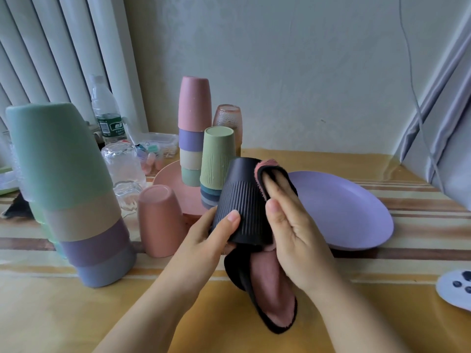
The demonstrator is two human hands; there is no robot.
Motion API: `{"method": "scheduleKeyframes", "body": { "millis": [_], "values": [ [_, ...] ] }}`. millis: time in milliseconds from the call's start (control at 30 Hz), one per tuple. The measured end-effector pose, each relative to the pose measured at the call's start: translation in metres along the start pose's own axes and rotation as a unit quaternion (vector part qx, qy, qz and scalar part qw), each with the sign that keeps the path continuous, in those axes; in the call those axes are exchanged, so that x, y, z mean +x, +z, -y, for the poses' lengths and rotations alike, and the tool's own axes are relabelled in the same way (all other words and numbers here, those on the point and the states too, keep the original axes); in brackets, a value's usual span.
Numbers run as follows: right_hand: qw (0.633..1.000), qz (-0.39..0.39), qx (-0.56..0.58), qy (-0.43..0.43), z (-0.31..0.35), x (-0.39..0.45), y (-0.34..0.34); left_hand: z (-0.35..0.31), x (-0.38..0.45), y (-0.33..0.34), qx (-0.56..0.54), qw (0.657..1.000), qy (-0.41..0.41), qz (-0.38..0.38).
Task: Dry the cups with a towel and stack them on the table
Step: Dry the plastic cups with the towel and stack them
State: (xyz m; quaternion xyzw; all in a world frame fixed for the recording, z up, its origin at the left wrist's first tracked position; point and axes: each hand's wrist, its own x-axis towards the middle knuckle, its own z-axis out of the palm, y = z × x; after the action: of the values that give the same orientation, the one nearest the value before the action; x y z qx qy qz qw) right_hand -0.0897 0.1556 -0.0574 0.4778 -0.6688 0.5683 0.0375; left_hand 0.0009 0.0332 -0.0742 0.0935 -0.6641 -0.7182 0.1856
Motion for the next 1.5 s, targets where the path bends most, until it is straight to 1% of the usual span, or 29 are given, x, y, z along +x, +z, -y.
{"method": "scheduleKeyframes", "body": {
  "millis": [100, 167, 233, 300, 367, 467, 567, 633, 733, 800, 867, 1033, 1100, 1167, 1233, 1300, 1367, 1433, 1500],
  "values": [
    [0.995, -0.023, 0.082, 0.044, 0.001, 0.003, -0.008, 0.008, -0.001, 0.001, -0.025, 0.999, -0.025, 0.016],
    [0.991, -0.014, 0.121, 0.059, 0.001, 0.001, -0.007, 0.009, 0.000, 0.002, -0.027, 0.999, -0.028, 0.007],
    [0.993, 0.013, 0.106, 0.047, 0.002, -0.002, 0.001, 0.008, 0.005, 0.000, -0.045, 0.998, -0.027, -0.028],
    [0.992, 0.054, 0.102, 0.053, 0.006, -0.006, 0.010, 0.004, 0.011, -0.008, -0.082, 0.993, -0.031, -0.073],
    [0.993, 0.084, 0.070, 0.033, 0.008, -0.011, 0.018, 0.000, 0.014, -0.016, -0.074, 0.992, -0.036, -0.092],
    [0.995, 0.095, -0.005, -0.018, 0.007, -0.015, 0.025, -0.003, 0.011, -0.019, -0.053, 0.995, -0.027, -0.078],
    [0.986, 0.085, -0.123, -0.074, 0.006, -0.012, 0.022, 0.000, 0.009, -0.017, -0.028, 0.996, -0.004, -0.085],
    [0.980, 0.064, -0.168, -0.084, 0.006, -0.010, 0.018, -0.002, 0.006, -0.012, -0.002, 0.998, 0.004, -0.057],
    [0.982, 0.035, -0.177, -0.062, -0.001, -0.010, 0.017, -0.005, 0.001, -0.003, 0.038, 0.999, 0.029, -0.010],
    [0.985, 0.019, -0.168, -0.043, -0.004, -0.010, 0.018, -0.007, 0.000, 0.000, 0.056, 0.997, 0.045, 0.004],
    [0.986, -0.008, -0.160, -0.046, -0.004, -0.010, 0.019, -0.009, -0.001, -0.001, 0.062, 0.996, 0.057, 0.008],
    [0.995, -0.051, -0.077, -0.044, 0.000, -0.005, 0.012, -0.008, -0.003, 0.000, 0.046, 0.997, 0.047, 0.030],
    [0.998, -0.058, -0.026, -0.016, 0.000, -0.001, 0.004, -0.005, -0.004, -0.002, 0.022, 0.998, 0.035, 0.040],
    [0.997, -0.051, 0.056, 0.034, -0.002, 0.002, -0.004, -0.003, -0.003, -0.002, -0.012, 0.999, 0.023, 0.048],
    [0.987, -0.017, 0.139, 0.082, -0.007, 0.001, -0.004, -0.001, -0.001, -0.002, -0.055, 0.997, 0.024, 0.052],
    [0.982, 0.026, 0.158, 0.105, -0.011, -0.003, 0.007, -0.004, 0.001, -0.003, -0.116, 0.991, 0.040, 0.061],
    [0.970, 0.051, 0.210, 0.116, -0.013, -0.007, 0.019, -0.008, 0.003, -0.005, -0.157, 0.984, 0.049, 0.065],
    [0.948, 0.035, 0.285, 0.135, -0.010, -0.006, 0.022, -0.009, 0.003, -0.006, -0.185, 0.981, 0.033, 0.052],
    [0.941, 0.009, 0.311, 0.132, -0.008, -0.005, 0.020, -0.006, 0.003, -0.006, -0.160, 0.987, 0.016, 0.028]
  ]
}}
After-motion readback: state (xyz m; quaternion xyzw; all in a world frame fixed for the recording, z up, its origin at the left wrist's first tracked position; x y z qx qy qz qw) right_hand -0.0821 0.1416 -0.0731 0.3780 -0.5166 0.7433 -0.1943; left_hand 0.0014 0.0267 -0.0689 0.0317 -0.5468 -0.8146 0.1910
